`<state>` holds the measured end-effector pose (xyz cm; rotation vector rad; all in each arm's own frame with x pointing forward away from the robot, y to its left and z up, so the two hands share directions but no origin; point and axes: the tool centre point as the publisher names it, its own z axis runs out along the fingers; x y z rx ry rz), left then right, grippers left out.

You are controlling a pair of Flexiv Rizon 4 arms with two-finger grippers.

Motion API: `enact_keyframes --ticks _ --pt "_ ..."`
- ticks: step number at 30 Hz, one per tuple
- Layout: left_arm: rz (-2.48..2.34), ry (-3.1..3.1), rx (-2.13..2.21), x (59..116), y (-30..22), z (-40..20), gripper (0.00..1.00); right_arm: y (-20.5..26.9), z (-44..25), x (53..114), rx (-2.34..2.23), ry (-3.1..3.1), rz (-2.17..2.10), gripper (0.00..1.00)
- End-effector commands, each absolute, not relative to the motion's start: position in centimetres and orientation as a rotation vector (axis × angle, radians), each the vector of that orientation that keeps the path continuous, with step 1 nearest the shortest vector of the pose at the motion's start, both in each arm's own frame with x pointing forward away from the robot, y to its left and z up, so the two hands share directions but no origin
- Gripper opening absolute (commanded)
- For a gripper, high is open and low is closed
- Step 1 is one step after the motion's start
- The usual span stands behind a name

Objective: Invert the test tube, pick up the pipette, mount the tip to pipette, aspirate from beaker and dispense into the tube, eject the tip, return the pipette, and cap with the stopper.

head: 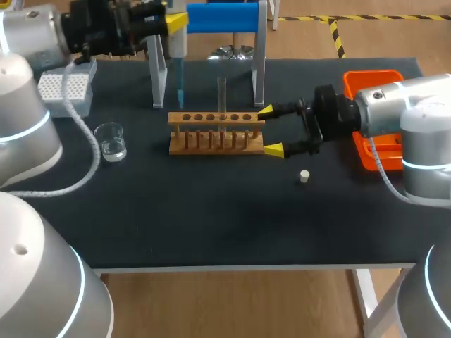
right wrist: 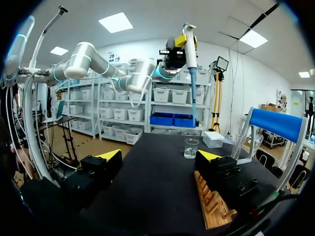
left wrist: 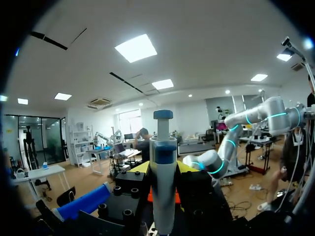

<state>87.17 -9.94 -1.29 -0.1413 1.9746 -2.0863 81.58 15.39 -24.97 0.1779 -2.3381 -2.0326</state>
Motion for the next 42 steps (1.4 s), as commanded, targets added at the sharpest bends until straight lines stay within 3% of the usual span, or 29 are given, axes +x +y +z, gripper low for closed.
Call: enact_keyframes --ticks 1,20,42 --pt "-2.053 1.971 -0.158 86.1 -4.7 -1.7 0.00 15.3 -24.9 81.5 0.176 -2.342 -2.032 1.00" --pt "-2.025 1.915 -0.188 89.7 4.1 -4.9 0.00 15.3 -24.9 81.5 0.176 -2.342 -2.032 1.00" --pt "-2.033 1.908 -0.238 90.8 6.4 -7.2 0.00 15.3 -24.9 81.5 0.176 -2.342 -2.032 1.00"
